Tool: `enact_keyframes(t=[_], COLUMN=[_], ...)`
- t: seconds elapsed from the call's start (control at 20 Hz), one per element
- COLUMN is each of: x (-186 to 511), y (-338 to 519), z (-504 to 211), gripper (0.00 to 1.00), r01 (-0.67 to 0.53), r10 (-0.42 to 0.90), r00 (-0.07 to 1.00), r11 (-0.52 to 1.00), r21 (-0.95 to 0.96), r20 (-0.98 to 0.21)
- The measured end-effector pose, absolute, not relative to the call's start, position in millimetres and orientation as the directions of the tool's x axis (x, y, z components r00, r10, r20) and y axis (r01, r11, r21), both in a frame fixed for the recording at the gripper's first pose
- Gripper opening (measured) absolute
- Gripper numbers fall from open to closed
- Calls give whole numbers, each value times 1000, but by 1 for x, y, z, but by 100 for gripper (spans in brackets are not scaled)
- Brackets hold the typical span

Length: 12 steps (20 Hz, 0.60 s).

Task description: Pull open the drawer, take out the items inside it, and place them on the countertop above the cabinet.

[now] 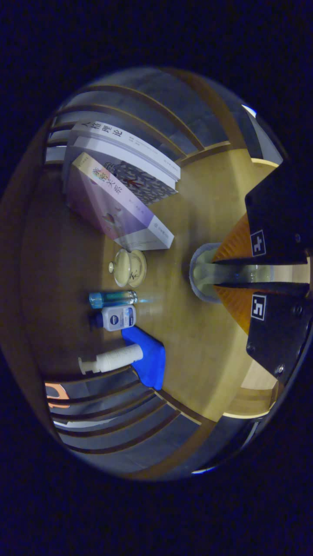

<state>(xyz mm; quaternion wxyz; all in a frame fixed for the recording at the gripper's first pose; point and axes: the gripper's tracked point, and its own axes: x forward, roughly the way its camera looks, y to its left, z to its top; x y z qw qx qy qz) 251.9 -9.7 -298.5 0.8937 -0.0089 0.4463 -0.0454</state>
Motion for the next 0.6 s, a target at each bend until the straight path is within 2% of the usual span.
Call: enact_keyframes(t=[0.2,0.3,0.6], x=[265,260,246], y=[-7,4,2], z=[-303,-310,-286], gripper=[18,23,63], r01=[62,58,94], r10=[-82,-22,14], r00=[630,617,690], r11=[997,998,990], r21=[-56,18,109], r20=[-772,-786,-724])
